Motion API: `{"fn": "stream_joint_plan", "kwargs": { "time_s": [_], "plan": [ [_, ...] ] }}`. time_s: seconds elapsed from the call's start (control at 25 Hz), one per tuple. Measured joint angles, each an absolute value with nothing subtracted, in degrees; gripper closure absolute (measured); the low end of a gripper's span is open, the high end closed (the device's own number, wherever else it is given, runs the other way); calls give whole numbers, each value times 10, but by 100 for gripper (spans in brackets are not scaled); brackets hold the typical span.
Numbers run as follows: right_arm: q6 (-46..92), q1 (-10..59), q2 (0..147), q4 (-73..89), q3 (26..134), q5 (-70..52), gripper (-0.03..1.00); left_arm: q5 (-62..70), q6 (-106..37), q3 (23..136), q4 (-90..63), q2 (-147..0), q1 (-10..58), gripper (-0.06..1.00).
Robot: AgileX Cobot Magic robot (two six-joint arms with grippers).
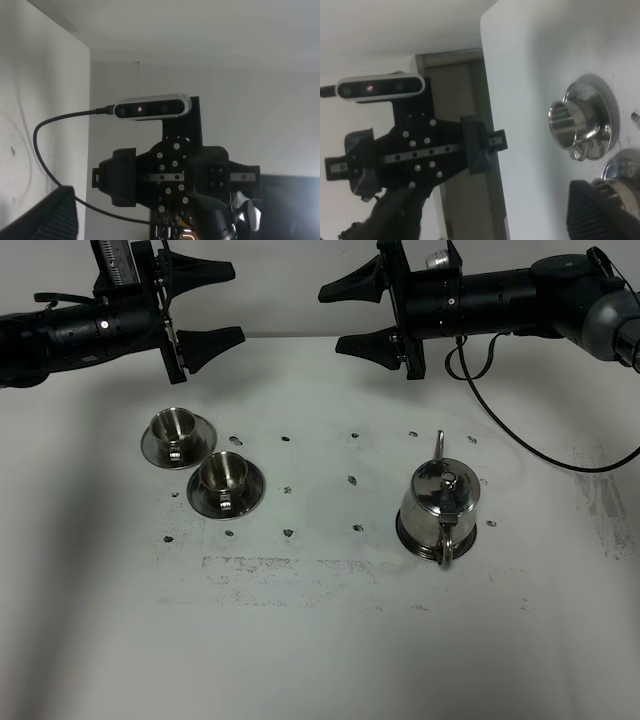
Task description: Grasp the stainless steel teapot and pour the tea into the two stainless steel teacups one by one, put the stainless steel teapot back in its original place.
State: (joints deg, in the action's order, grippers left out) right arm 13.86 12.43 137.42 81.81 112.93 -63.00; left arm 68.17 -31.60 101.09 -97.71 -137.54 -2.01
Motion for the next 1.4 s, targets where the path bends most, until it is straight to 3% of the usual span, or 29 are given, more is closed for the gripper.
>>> {"fn": "stream_joint_plan", "kwargs": {
  "time_s": [0.56, 0.88, 1.4],
  "plan": [
    [212, 120, 1374, 820, 1129, -639, 37, 682, -337, 1011, -973, -1375, -20, 22],
    [254, 68, 1374, 814, 1129, -688, 37, 682, -355, 1011, -927, -1361, -29, 22],
    [264, 4, 1320, 741, 1131, -692, 37, 685, -230, 1011, -525, -1125, -139, 22]
  ]
}}
